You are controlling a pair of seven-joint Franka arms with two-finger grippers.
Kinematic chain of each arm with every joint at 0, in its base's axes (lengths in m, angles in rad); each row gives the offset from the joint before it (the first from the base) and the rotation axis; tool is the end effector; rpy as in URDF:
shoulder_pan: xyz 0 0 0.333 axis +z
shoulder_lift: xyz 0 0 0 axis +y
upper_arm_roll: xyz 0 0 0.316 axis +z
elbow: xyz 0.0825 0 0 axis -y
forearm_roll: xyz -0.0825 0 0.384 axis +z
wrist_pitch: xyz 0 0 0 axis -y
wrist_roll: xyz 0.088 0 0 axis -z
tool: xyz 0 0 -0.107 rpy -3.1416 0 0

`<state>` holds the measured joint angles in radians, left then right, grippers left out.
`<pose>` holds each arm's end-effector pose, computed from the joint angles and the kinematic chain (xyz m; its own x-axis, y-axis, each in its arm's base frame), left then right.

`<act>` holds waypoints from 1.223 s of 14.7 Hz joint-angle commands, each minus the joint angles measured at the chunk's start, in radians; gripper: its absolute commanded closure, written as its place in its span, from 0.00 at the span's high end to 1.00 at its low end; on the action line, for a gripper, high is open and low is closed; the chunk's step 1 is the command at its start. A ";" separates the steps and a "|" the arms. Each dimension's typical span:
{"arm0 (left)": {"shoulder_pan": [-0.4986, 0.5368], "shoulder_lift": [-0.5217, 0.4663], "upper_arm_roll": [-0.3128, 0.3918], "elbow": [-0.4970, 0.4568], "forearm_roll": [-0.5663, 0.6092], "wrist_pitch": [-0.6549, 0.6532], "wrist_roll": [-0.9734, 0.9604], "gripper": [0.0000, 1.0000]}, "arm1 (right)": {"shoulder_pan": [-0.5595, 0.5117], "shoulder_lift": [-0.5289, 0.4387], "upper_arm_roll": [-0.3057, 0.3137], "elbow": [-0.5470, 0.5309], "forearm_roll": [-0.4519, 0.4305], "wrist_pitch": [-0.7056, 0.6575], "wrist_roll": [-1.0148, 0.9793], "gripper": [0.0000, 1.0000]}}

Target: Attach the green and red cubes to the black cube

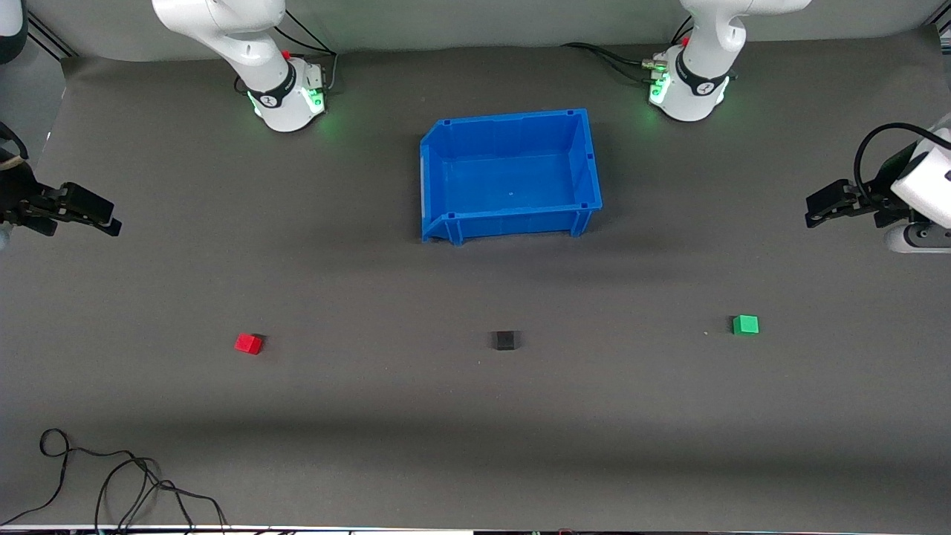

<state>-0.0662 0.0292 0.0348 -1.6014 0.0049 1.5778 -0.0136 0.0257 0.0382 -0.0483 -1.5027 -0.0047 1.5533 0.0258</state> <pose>0.5619 -0.0174 0.5944 0.9985 -0.0178 -0.0527 -0.0181 -0.9998 -0.0066 0.5650 -0.0127 0.6337 0.9987 -0.0484 0.0126 -0.0485 -0.9988 0.0062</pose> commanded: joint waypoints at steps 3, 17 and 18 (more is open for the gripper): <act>0.002 0.003 -0.001 0.000 0.001 -0.016 0.012 1.00 | -0.003 0.014 0.001 0.033 0.011 -0.013 -0.010 1.00; 0.057 0.158 0.002 0.060 0.010 -0.012 -0.046 1.00 | 0.000 0.139 -0.001 0.032 0.015 0.002 -0.052 1.00; 0.056 0.193 0.002 0.061 0.010 -0.007 -0.052 1.00 | 0.000 0.161 -0.001 0.029 0.017 0.022 -0.052 1.00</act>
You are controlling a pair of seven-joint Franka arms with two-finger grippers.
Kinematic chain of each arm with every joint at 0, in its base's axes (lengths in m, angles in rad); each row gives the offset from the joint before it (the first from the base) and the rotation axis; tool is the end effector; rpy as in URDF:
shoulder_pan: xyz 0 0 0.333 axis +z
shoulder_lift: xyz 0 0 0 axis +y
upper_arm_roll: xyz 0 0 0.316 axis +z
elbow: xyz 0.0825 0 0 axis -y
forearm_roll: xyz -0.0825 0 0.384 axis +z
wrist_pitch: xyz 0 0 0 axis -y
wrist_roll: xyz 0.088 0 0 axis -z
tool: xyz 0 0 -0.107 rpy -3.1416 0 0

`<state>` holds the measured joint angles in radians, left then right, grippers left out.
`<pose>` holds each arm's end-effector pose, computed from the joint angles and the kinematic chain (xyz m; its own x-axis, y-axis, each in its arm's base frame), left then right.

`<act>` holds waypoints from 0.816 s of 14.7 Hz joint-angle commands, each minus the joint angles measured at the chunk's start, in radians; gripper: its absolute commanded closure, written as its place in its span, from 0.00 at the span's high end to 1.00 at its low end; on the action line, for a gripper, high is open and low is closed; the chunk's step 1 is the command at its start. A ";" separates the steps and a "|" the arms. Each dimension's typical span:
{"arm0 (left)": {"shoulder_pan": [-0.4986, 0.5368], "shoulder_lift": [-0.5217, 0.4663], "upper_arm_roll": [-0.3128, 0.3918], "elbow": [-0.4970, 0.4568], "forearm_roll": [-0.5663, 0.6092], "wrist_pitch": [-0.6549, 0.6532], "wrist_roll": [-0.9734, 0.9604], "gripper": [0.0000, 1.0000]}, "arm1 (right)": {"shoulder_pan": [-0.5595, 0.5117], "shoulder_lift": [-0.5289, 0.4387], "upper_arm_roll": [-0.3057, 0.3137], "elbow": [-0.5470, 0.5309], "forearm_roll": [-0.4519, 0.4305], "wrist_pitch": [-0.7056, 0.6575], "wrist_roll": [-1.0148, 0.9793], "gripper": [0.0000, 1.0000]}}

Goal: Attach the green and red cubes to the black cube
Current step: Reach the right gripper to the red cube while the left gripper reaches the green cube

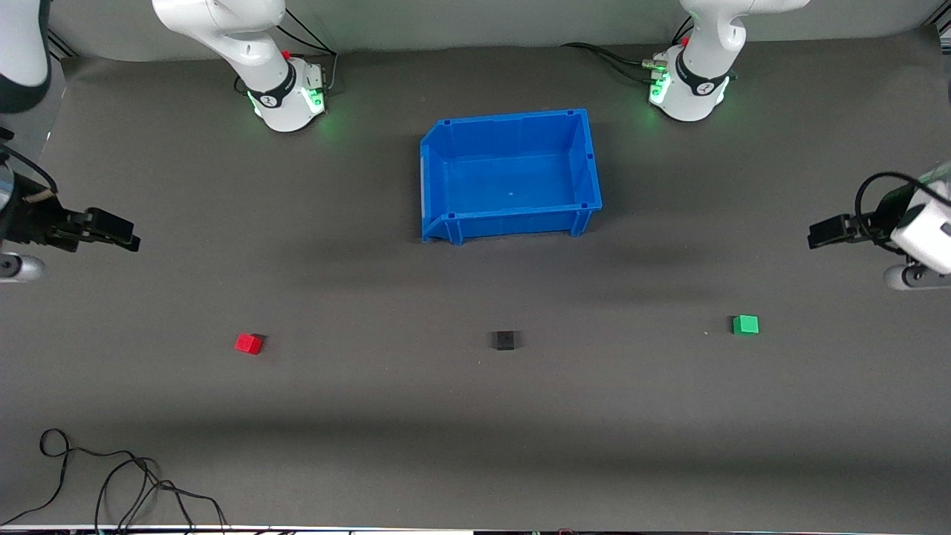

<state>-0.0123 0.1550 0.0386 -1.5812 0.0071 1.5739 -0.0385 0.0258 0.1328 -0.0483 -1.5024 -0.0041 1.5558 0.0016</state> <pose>0.5920 0.0149 0.5309 0.9848 0.0649 -0.1609 0.0626 -0.9979 -0.0192 0.5912 -0.0119 0.5794 0.9966 -0.0242 -0.0791 -0.0234 -0.9997 0.0106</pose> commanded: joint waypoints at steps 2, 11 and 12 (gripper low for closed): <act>0.029 0.109 0.000 0.053 0.008 0.004 -0.110 1.00 | -0.004 0.109 -0.001 0.027 0.016 0.062 -0.028 1.00; 0.012 0.186 -0.003 -0.106 0.010 0.238 -0.777 1.00 | -0.020 0.295 -0.010 -0.104 0.047 0.354 -0.011 0.96; 0.023 0.190 -0.003 -0.123 0.007 0.247 -0.847 1.00 | -0.039 0.326 -0.015 -0.104 0.103 0.375 -0.011 0.95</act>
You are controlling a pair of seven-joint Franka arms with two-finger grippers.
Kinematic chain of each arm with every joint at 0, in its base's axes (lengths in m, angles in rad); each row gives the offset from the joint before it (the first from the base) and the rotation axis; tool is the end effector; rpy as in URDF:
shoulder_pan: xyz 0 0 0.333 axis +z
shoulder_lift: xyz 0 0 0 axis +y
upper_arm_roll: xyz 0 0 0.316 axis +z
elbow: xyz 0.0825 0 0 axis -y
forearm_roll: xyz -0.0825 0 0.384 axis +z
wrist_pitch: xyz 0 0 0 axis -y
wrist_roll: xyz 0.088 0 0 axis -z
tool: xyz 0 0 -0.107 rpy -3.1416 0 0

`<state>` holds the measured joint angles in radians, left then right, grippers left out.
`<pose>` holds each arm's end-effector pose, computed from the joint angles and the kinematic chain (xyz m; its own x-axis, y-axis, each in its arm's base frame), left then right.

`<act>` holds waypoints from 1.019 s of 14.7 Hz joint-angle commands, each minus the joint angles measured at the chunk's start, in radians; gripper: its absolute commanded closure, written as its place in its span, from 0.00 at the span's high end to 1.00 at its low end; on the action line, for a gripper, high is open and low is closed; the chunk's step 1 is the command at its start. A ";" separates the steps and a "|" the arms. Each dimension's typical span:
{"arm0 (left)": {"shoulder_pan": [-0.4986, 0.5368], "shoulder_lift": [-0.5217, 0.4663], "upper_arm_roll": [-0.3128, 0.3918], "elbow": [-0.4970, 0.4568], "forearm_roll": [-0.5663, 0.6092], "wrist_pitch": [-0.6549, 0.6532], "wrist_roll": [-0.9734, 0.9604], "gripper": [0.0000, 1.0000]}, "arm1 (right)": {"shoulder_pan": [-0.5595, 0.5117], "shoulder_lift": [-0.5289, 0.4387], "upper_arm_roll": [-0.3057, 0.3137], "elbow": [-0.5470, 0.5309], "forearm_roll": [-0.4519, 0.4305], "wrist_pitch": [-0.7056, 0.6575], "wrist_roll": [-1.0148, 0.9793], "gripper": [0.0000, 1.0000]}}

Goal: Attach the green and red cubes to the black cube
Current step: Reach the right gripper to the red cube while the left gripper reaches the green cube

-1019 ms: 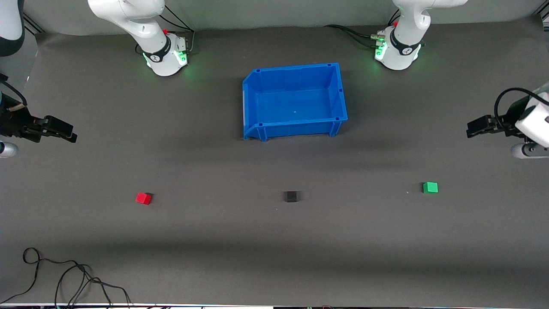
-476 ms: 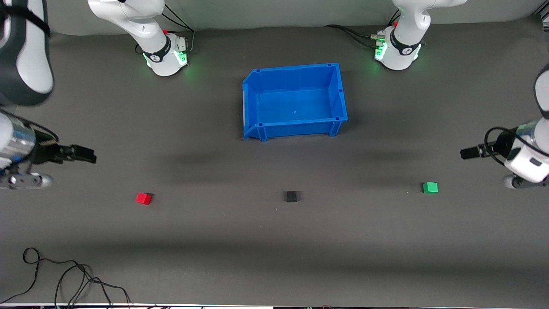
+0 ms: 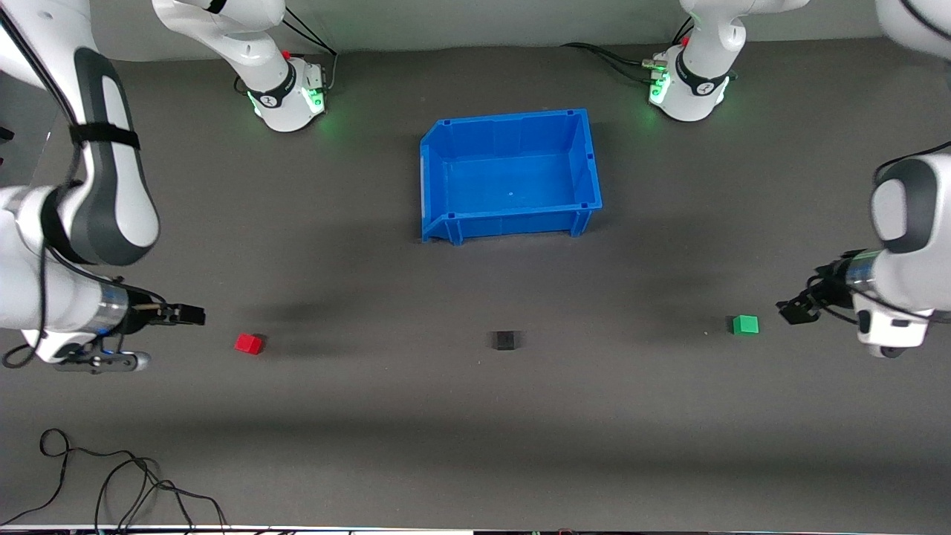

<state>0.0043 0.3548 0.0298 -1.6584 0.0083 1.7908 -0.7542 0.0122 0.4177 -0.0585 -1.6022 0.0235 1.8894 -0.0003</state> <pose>0.6314 0.0205 0.3871 0.6909 0.7076 -0.1484 0.6884 -0.7066 -0.1639 0.6582 -0.0244 0.3788 0.9903 -0.0510 -0.1294 -0.0511 -0.9987 0.0025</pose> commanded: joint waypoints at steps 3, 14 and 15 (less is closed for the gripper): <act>0.060 0.025 0.007 -0.067 -0.031 0.091 -0.340 0.98 | -0.044 0.117 -0.006 -0.002 0.144 0.117 -0.014 0.95; 0.068 0.093 0.007 -0.241 -0.036 0.396 -0.651 0.95 | -0.006 0.295 -0.006 -0.004 0.147 0.344 0.054 0.95; 0.092 0.111 0.007 -0.233 -0.037 0.416 -0.652 0.94 | -0.003 0.308 -0.006 -0.002 0.150 0.349 0.055 0.95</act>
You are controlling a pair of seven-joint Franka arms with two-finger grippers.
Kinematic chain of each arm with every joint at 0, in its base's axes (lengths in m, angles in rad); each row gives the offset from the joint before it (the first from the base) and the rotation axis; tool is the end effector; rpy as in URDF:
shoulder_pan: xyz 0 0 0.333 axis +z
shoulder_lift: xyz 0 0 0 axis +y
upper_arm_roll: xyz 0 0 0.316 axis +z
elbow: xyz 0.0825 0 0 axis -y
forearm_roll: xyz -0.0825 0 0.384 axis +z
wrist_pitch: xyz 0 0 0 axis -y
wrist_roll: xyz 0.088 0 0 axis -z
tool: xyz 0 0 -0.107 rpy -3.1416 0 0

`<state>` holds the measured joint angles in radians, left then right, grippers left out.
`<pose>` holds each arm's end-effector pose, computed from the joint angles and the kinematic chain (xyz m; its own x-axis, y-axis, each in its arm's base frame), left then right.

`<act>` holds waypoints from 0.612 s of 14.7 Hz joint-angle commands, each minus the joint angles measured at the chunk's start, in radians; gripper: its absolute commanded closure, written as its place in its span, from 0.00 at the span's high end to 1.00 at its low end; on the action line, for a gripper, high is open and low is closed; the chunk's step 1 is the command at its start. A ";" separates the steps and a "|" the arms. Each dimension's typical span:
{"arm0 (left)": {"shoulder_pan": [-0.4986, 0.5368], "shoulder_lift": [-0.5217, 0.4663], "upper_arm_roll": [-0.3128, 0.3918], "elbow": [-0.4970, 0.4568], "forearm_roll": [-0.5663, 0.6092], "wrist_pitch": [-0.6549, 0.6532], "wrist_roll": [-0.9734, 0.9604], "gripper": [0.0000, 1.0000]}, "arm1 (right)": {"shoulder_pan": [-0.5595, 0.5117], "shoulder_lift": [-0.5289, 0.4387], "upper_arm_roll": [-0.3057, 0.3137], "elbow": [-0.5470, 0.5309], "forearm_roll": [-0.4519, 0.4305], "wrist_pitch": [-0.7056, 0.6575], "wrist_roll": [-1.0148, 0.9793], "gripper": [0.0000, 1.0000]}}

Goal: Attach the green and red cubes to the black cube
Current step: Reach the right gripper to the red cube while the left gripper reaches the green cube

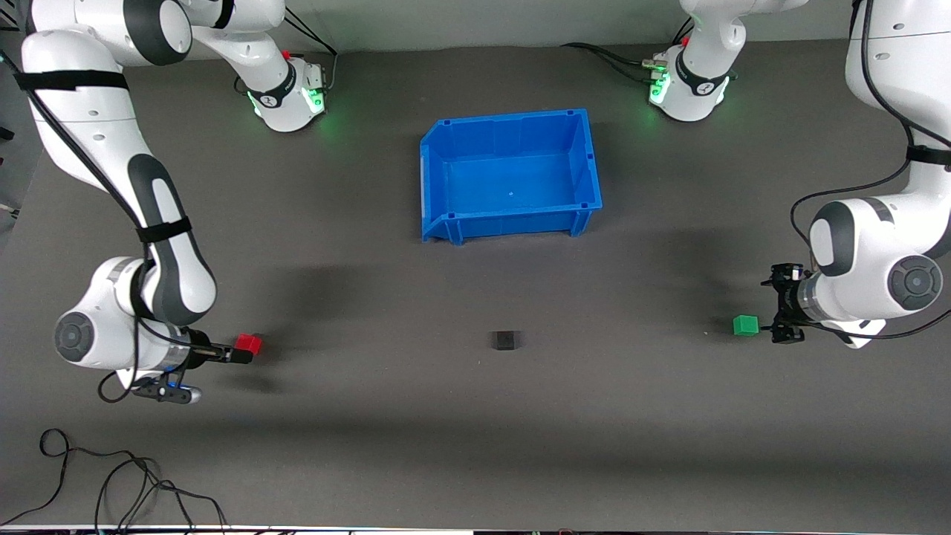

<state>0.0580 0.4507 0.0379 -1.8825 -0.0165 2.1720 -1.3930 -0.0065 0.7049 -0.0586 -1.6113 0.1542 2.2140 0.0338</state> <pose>0.6136 0.0573 0.2564 0.0719 0.9971 -0.0238 0.9845 -0.0748 -0.1584 0.6818 -0.0347 0.2057 0.9780 -0.1798 -0.1053 -0.1878 -0.9796 -0.0718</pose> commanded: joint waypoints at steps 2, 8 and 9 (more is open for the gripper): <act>0.049 0.045 -0.003 -0.009 -0.040 0.121 -0.014 0.94 | 0.017 0.031 -0.006 0.005 0.022 0.024 0.026 0.95; 0.014 0.117 -0.016 0.038 -0.086 0.161 0.005 0.98 | 0.026 0.041 -0.006 -0.010 0.011 0.023 0.024 0.95; 0.008 0.134 -0.016 0.052 -0.080 0.157 0.006 0.98 | 0.026 0.041 -0.006 -0.010 0.011 0.023 0.024 0.87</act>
<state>0.0910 0.5470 0.0158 -1.8721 -0.0914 2.3388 -1.3930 0.0094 0.7495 -0.0585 -1.6121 0.1567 2.2234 0.0436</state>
